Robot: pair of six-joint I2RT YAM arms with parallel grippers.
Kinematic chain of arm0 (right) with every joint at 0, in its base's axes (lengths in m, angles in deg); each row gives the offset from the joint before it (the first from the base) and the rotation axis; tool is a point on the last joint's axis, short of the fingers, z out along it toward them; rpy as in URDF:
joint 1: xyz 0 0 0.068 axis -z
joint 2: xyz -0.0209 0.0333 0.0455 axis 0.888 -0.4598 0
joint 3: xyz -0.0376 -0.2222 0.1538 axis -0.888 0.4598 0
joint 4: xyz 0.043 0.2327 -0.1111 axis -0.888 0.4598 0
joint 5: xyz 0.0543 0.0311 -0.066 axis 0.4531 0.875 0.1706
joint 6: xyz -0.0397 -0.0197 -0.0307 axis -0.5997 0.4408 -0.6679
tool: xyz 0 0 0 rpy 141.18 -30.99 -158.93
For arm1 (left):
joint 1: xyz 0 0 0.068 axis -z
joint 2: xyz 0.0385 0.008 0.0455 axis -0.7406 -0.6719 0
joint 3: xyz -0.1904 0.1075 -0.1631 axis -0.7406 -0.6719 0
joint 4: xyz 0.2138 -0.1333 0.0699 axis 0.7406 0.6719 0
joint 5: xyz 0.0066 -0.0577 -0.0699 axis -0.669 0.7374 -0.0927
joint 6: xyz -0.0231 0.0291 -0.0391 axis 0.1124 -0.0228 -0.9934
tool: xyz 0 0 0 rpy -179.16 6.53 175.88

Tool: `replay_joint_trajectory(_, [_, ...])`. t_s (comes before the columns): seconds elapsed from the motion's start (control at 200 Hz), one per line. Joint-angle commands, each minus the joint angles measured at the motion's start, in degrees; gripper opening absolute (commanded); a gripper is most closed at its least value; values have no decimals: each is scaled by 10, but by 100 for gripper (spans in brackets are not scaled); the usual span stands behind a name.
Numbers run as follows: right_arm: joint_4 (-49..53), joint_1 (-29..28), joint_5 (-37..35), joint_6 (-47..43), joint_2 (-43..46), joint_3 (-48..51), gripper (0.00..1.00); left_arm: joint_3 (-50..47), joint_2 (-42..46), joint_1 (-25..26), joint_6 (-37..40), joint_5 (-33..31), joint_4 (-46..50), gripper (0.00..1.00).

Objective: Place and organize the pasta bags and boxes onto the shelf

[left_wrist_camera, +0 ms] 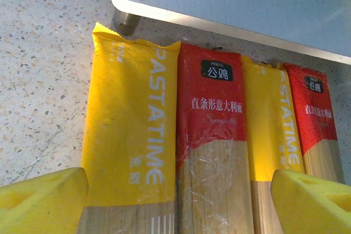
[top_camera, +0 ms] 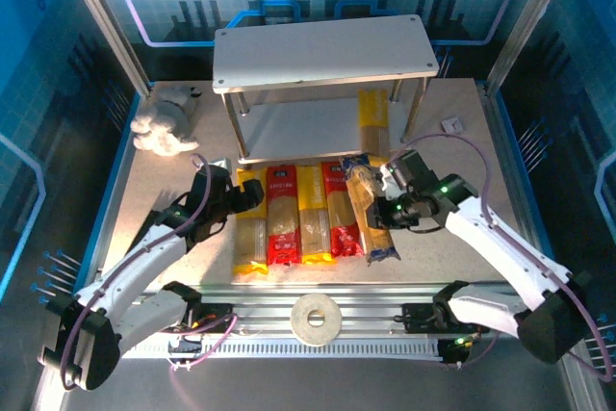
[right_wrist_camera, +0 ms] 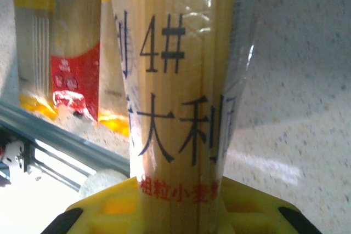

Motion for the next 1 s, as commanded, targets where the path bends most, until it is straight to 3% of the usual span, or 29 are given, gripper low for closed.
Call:
replay_joint_trajectory(0.0, [-120, 3, -15, -16, -55, -62, 10, 9, 2, 2, -4, 10, -7, 88])
replay_joint_trajectory(0.255, [-225, 47, -30, -43, -240, -217, 9, 11, 4, 2, -4, 10, -2, 88])
replay_joint_trajectory(0.405, [-236, 58, -65, -53, -314, -290, 10, 12, 13, 2, 0, 4, 10, 88])
replay_joint_trajectory(0.995, [-332, 73, -143, -93, -451, -358, 11, 19, 22, 2, 4, -8, 27, 89])
